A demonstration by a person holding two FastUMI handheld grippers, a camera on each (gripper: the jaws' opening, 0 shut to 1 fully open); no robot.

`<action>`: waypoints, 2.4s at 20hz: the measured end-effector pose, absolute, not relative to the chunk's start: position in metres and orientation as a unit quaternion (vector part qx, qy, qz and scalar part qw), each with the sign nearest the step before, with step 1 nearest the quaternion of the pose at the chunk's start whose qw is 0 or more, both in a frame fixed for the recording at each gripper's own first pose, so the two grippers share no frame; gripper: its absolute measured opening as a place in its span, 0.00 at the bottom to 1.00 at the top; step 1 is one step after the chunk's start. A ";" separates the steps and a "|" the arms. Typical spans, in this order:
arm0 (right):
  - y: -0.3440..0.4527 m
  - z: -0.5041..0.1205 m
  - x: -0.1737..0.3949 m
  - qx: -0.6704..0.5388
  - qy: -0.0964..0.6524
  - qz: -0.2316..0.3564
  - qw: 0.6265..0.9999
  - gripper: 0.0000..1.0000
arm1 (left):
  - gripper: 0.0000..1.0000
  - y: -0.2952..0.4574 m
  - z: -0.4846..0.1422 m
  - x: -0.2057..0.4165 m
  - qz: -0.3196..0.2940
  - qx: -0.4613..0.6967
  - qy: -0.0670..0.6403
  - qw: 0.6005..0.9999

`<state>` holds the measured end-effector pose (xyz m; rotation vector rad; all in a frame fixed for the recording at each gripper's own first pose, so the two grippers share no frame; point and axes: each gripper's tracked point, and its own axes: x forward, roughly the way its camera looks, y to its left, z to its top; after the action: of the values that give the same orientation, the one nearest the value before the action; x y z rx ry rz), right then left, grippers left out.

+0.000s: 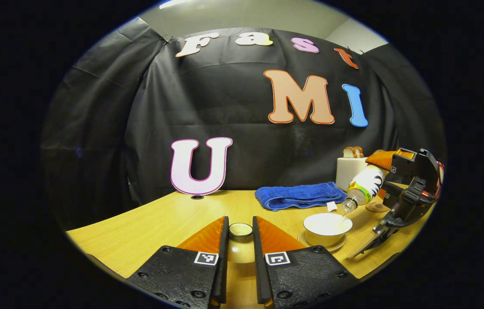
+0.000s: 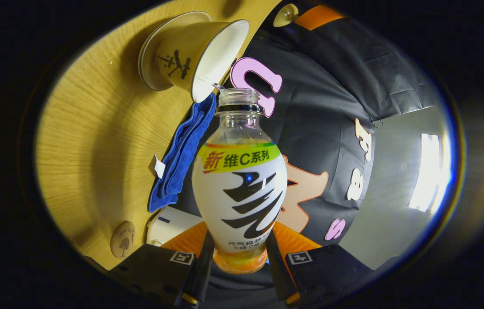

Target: Open the teacup lid with one hand, grasp the water bottle and pour water into the teacup with the other hand; after pouring, place the water bottle on the coaster and then close the teacup lid.

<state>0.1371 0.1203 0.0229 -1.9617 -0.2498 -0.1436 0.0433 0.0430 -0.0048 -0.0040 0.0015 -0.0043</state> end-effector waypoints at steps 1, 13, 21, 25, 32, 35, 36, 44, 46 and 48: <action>0.120 0.022 0.137 -0.826 -0.104 -0.058 0.551 0.66 | 0.25 0.043 -0.005 0.043 -0.002 -0.002 0.001 1.000; 0.088 -0.028 0.134 -0.456 0.103 0.043 0.883 0.62 | 0.25 0.043 -0.005 0.044 -0.002 -0.002 0.000 1.000; 0.039 0.003 0.157 -0.145 0.107 0.027 0.983 0.67 | 0.25 0.044 -0.005 0.044 0.000 -0.002 0.000 1.000; 0.008 0.004 0.165 -0.055 0.106 0.010 0.993 0.65 | 0.25 0.044 -0.005 0.044 0.000 -0.002 0.000 1.000; -0.030 -0.032 0.174 -0.011 0.135 -0.019 0.991 0.65 | 0.25 0.043 -0.005 0.044 0.000 -0.001 0.000 1.000; -0.036 -0.042 0.175 0.007 0.143 -0.025 0.989 0.66 | 0.25 0.044 -0.006 0.044 0.000 -0.002 0.000 1.000; -0.039 -0.044 0.175 0.007 0.145 -0.028 0.989 0.67 | 0.25 0.043 -0.005 0.044 0.000 -0.002 0.000 1.000; -0.041 -0.045 0.172 0.013 0.140 -0.026 0.990 0.75 | 0.25 0.044 -0.005 0.044 0.000 -0.002 0.000 1.000; -0.039 -0.046 0.171 0.019 0.139 -0.021 0.990 0.80 | 0.25 0.044 -0.005 0.044 0.000 -0.002 0.000 1.000; -0.040 -0.046 0.169 0.025 0.136 -0.022 0.990 0.93 | 0.25 0.044 -0.005 0.044 0.000 -0.002 0.000 1.000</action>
<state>0.1689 -0.0399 -0.0461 0.0501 0.2738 -0.0448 0.0440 0.0435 -0.0053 -0.0031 -0.0002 0.0005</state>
